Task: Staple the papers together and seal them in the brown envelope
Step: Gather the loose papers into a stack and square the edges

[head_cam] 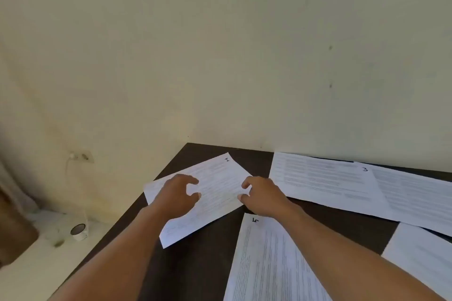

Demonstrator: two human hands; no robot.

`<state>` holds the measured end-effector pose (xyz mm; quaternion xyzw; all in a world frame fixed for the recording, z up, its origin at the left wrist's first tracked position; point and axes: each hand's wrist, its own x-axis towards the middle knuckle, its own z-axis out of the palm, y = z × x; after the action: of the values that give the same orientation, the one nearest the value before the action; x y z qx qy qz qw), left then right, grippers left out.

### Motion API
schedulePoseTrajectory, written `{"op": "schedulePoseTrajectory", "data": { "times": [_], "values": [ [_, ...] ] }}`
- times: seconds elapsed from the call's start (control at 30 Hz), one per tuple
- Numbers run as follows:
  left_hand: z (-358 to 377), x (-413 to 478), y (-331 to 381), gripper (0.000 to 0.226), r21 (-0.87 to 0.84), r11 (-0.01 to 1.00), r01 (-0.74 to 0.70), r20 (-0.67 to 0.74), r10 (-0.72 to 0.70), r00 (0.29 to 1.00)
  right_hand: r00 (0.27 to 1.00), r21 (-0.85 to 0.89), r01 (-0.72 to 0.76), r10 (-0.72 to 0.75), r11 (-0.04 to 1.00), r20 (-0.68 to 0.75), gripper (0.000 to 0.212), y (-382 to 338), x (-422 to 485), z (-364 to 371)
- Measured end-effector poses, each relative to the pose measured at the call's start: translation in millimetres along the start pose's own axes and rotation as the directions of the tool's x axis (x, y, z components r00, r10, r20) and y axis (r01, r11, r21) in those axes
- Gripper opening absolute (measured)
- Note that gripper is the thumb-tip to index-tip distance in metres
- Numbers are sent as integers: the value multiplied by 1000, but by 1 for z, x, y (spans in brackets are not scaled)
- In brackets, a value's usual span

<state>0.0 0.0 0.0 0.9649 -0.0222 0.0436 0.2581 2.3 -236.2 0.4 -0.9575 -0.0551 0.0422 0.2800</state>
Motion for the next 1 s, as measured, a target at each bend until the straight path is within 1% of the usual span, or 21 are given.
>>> {"op": "schedulePoseTrajectory", "data": {
  "times": [0.07, 0.13, 0.2, 0.27, 0.37, 0.4, 0.47, 0.5, 0.57, 0.63, 0.7, 0.77, 0.8, 0.9, 0.97, 1.0],
  "values": [
    [9, 14, -9, 45, 42, 998, 50, 23, -51, 998, 1000, -53, -5, 5, 999, -1, 46, 0, 16, 7],
    [14, 19, -12, 54, 159, 982, 98, 69, -110, 991, 1000, -122, -10, 9, 992, -12, 48, 1, 25, 12],
    [20, 24, -11, 64, 269, 958, 96, 19, -105, 994, 1000, -190, -1, -4, 982, -28, 50, 1, 33, 19],
    [20, 27, -8, 73, 292, 949, 118, -50, -108, 993, 999, -229, 3, -13, 973, -41, 52, 4, 39, 24],
    [21, 27, -9, 81, 450, 877, 170, -80, -150, 985, 995, -262, -48, 22, 964, -101, 52, 6, 43, 28],
    [22, 25, -11, 84, 463, 863, 204, -70, -194, 979, 990, -268, -81, 46, 960, -133, 50, 6, 43, 29],
    [24, 21, -15, 90, 422, 865, 272, -18, -292, 956, 980, -254, -128, 83, 959, -182, 46, 3, 42, 31],
    [24, 20, -16, 92, 410, 868, 279, 2, -307, 952, 978, -234, -131, 87, 963, -189, 42, 2, 42, 31],
    [23, 19, -14, 93, 404, 874, 269, 1, -295, 956, 978, -188, -106, 69, 976, -197, 35, 0, 43, 32],
    [21, 21, -9, 87, 330, 904, 273, -12, -285, 959, 980, -137, -77, 49, 988, -195, 30, -2, 43, 33],
    [19, 22, -5, 75, 132, 944, 304, -5, -306, 952, 983, -80, -59, 44, 995, -177, 32, -5, 42, 34],
    [19, 20, -1, 56, -60, 943, 328, -16, -329, 944, 989, -23, -45, 42, 999, -143, 40, -7, 41, 34],
    [18, 18, 1, 46, -123, 939, 322, -37, -328, 944, 992, 34, -38, 42, 999, -120, 42, -7, 40, 33],
    [9, 15, 8, 26, -248, 941, 228, -133, -266, 955, 997, 231, -10, 26, 973, -67, 43, -7, 32, 21],
    [-8, 13, 20, 18, -351, 926, 140, -192, -218, 957, 997, 286, 9, 13, 958, -76, 44, -9, 23, 7],
    [-18, 12, 27, 18, -401, 911, 96, -221, -197, 955, 996, 301, 17, 12, 953, -92, 45, -10, 18, -2]
  ]
}}
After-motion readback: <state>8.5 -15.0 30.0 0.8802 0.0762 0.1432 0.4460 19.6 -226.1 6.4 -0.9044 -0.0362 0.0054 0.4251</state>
